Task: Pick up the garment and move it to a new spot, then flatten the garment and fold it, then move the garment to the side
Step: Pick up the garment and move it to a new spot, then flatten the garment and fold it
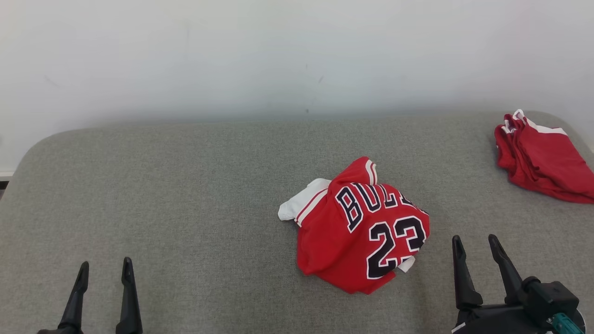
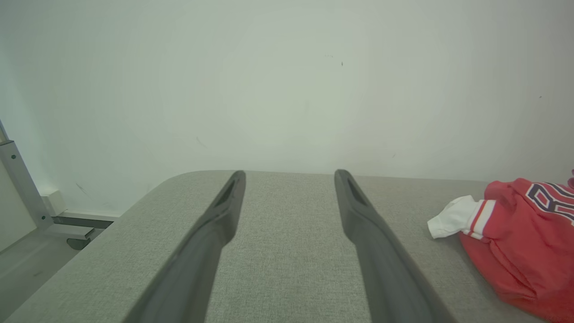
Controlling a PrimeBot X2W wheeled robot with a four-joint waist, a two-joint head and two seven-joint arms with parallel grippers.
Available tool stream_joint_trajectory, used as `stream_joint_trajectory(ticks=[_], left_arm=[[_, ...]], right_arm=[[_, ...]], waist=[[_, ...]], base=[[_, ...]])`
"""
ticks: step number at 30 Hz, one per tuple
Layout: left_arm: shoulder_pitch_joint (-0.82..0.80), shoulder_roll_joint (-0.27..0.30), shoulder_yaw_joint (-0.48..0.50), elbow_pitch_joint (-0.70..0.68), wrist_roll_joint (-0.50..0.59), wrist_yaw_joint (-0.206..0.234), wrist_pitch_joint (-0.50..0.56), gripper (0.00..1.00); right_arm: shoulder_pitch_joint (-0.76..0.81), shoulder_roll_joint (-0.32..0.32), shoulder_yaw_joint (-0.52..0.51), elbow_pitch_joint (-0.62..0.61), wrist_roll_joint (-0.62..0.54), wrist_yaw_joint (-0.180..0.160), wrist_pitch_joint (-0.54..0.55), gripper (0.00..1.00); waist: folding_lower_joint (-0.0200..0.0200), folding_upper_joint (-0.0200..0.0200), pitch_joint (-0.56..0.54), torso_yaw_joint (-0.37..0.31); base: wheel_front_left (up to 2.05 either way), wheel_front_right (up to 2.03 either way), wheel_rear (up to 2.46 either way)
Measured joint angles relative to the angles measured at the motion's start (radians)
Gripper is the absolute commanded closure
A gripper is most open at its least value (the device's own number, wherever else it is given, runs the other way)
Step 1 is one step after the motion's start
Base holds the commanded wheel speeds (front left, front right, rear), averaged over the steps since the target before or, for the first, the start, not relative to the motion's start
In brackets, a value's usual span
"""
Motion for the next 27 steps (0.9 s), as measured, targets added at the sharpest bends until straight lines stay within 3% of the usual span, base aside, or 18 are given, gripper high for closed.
stream_joint_trajectory(ticks=[10,27], left_arm=[[0.012,-0.019,0.011,0.011,0.036,-0.038,0.0,0.0],[0.011,-0.035,0.035,0.035,0.062,-0.057,0.0,0.0]], right_arm=[[0.002,0.0,0.004,0.004,0.006,0.0,0.001,0.0],[0.001,0.0,0.009,0.011,0.007,0.0,0.001,0.0]], waist=[[0.0,0.0,0.003,0.001],[0.0,0.0,0.009,-0.004]], base=[[0.0,0.0,0.0],[0.0,0.0,0.0]])
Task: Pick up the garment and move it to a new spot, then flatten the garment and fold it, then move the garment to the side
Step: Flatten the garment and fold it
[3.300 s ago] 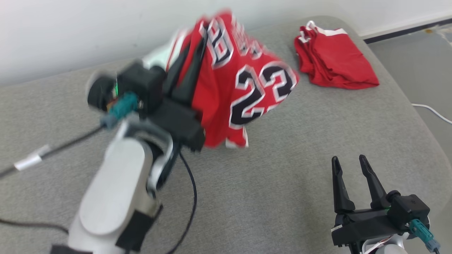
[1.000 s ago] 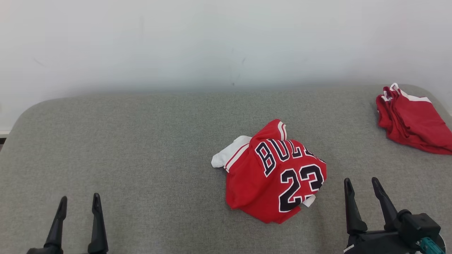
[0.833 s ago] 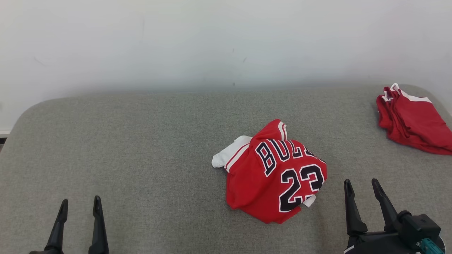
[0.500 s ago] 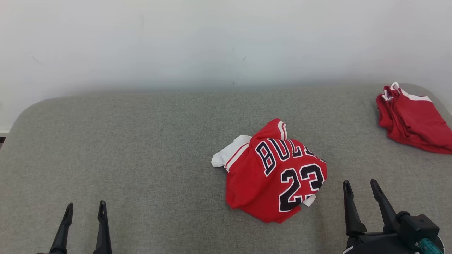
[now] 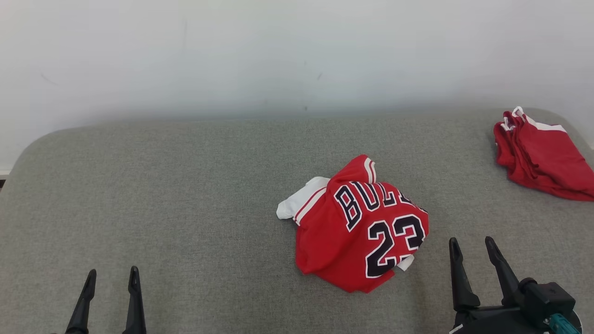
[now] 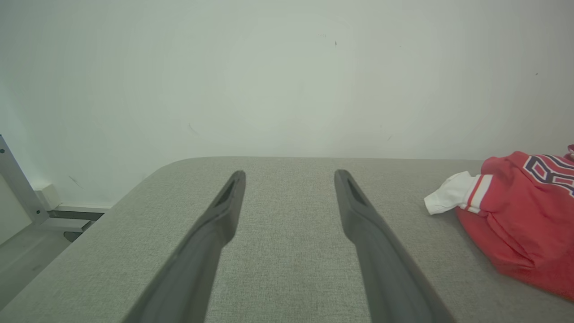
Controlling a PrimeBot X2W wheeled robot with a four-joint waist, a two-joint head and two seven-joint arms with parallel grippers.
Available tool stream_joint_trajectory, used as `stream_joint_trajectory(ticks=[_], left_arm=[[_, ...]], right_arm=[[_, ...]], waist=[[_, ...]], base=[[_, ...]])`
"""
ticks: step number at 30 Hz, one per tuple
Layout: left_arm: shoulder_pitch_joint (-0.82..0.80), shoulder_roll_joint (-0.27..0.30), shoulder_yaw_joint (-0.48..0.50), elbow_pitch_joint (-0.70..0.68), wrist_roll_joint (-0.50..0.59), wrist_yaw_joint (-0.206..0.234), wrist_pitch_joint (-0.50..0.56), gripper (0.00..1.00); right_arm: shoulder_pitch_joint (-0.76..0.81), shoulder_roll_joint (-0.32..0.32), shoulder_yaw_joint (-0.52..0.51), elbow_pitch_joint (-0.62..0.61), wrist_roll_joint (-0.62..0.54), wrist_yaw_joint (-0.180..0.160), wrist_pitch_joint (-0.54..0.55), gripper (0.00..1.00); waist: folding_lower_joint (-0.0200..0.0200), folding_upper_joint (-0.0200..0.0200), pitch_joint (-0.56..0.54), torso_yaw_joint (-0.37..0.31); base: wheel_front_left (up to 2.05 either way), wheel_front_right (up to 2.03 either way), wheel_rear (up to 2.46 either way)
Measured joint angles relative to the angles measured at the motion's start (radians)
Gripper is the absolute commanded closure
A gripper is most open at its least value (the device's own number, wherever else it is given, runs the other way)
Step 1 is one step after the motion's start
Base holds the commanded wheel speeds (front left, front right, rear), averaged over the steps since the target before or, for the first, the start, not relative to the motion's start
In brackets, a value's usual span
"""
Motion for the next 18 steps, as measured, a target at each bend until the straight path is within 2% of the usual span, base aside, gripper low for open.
stream_joint_trajectory(ticks=[10,18], left_arm=[[-0.02,-0.005,0.015,0.012,0.006,-0.007,0.0,0.0],[-0.185,0.04,-0.006,0.058,-0.012,-0.017,0.009,0.0]], right_arm=[[-0.013,0.0,0.008,0.002,0.002,0.0,-0.002,0.0],[-0.037,0.0,0.025,0.018,0.013,0.0,-0.014,0.0]], waist=[[0.0,0.0,0.014,-0.017],[0.0001,0.0,0.041,-0.06]], base=[[0.0,0.0,0.0],[0.0,0.0,0.0]])
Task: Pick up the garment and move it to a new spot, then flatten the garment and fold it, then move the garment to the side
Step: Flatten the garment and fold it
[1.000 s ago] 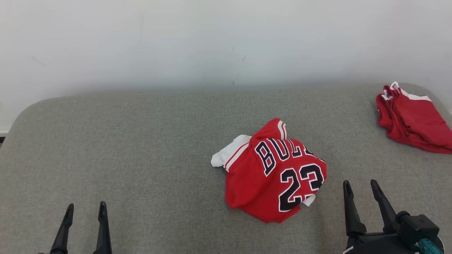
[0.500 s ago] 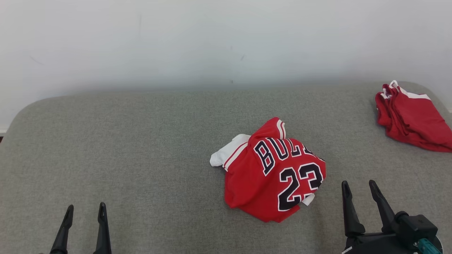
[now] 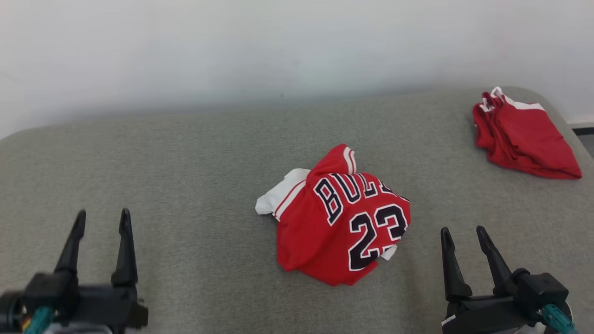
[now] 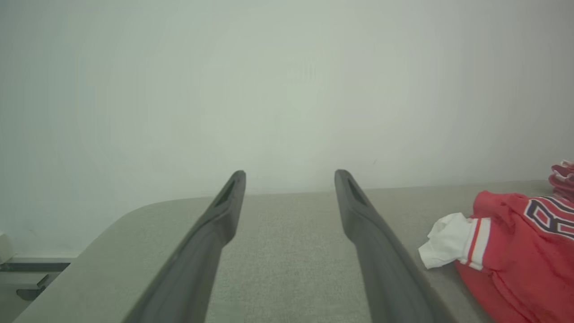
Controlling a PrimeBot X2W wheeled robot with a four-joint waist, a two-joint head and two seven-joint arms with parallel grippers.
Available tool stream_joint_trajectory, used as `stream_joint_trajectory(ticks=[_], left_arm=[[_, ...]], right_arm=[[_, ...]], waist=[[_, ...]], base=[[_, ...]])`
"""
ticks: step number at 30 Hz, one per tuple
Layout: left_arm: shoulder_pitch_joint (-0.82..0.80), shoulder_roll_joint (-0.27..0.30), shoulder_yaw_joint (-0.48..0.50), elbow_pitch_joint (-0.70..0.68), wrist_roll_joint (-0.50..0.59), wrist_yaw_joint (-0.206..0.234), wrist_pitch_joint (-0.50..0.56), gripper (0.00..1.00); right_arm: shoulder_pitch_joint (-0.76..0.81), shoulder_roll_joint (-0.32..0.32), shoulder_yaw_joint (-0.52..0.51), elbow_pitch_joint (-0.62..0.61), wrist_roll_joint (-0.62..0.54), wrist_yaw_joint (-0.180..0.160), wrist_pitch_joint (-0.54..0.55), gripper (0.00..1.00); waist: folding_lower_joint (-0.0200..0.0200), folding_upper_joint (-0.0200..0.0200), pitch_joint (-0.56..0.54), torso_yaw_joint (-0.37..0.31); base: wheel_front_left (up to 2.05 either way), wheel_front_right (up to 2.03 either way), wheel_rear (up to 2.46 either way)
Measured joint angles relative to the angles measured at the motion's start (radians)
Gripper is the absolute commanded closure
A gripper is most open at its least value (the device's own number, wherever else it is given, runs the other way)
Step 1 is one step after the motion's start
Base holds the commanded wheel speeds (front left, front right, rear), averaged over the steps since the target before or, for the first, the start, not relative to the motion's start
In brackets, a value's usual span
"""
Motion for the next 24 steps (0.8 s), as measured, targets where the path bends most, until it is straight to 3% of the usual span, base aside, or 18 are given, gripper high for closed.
stream_joint_trajectory(ticks=[13,24], left_arm=[[-0.329,0.085,-0.183,0.151,-0.03,-0.015,0.108,0.0],[-0.453,0.116,-0.348,0.345,-0.108,-0.015,0.158,0.0]], right_arm=[[-0.052,0.0,0.02,0.068,0.045,0.0,-0.049,0.0],[-0.081,0.0,0.027,0.104,0.059,0.0,-0.066,0.0]], waist=[[0.0,0.0,0.076,-0.146],[0.0001,0.0001,0.15,-0.247]], base=[[0.0,0.0,0.0],[0.0,0.0,0.0]])
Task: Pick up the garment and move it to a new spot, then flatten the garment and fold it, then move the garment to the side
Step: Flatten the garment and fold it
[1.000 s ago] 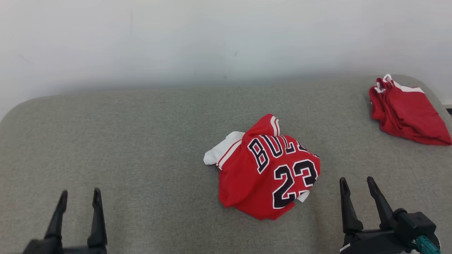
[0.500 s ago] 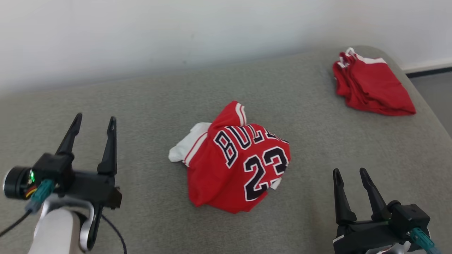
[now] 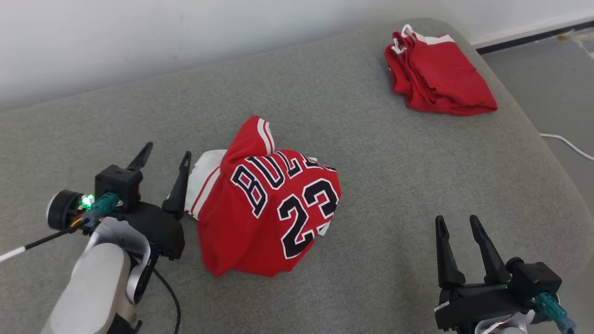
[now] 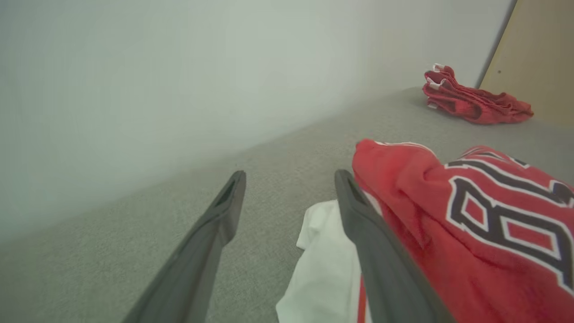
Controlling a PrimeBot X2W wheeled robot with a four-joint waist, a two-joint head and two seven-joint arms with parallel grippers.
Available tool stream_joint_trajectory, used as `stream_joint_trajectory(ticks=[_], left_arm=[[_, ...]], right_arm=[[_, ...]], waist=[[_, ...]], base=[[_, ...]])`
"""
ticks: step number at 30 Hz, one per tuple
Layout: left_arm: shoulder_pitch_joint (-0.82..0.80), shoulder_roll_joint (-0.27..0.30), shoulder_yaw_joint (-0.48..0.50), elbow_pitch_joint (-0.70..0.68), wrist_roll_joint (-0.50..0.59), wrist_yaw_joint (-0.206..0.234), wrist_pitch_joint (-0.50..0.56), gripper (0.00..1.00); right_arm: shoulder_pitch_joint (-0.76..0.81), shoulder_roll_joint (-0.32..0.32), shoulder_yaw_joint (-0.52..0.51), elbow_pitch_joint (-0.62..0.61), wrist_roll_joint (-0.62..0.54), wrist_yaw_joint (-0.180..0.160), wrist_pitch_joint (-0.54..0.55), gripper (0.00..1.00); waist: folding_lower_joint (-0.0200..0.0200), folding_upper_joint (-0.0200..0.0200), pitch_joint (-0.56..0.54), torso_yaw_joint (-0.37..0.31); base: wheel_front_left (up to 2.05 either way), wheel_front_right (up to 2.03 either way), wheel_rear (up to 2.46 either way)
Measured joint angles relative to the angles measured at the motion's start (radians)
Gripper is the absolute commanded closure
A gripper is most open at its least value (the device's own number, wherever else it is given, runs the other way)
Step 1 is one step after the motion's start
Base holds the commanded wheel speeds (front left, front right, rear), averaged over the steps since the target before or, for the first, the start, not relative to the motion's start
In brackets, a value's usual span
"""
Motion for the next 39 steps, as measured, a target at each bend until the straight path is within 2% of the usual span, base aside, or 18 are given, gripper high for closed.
stream_joint_trajectory(ticks=[11,17,18,19,20,27,32,39], left_arm=[[-0.076,0.026,-0.145,0.265,-0.059,0.0,0.048,0.0],[-0.101,0.019,-0.228,0.338,-0.102,0.0,0.11,0.0],[-0.101,0.015,-0.241,0.341,-0.119,0.0,0.109,0.5],[-0.103,0.012,-0.253,0.345,-0.125,0.0,0.105,0.65],[-0.109,0.011,-0.266,0.35,-0.128,0.0,0.105,1.0],[-0.142,0.004,-0.286,0.373,-0.144,0.0,0.035,1.0],[-0.179,0.004,-0.244,0.355,-0.159,0.036,-0.079,1.0],[-0.129,0.034,-0.192,0.248,-0.186,0.098,-0.134,1.0]], right_arm=[[-0.022,0.0,0.002,0.012,0.003,0.0,-0.004,0.0],[-0.023,0.0,-0.007,0.01,0.003,0.0,-0.004,0.0],[-0.023,0.0,-0.008,0.009,0.003,0.0,-0.005,0.0],[-0.023,0.0,-0.01,0.008,0.003,0.0,-0.005,0.0],[-0.023,0.0,-0.01,0.007,0.002,0.0,-0.005,0.0],[-0.023,0.0,-0.022,0.002,-0.005,0.0,-0.005,0.0],[-0.004,0.0,-0.042,-0.002,-0.019,0.0,-0.007,0.0],[0.016,0.0,-0.055,-0.013,-0.027,0.0,-0.007,0.0]], waist=[[0.0,0.0,0.039,-0.035],[-0.0001,0.0,0.038,-0.034],[-0.0001,0.0,0.038,-0.033],[-0.0002,0.0,0.037,-0.03],[-0.0002,0.0,0.036,-0.028],[-0.0001,0.0,0.024,-0.007],[-0.0002,0.0,0.001,0.038],[-0.0002,-0.0001,-0.03,0.124]], base=[[0.0,0.0,0.0],[0.0,0.0,0.0],[0.0,0.0,0.0],[0.0,0.0,0.0],[0.0,0.0,0.0],[0.0,0.0,0.0],[0.0,0.0,0.0],[0.0,0.0,0.0]])
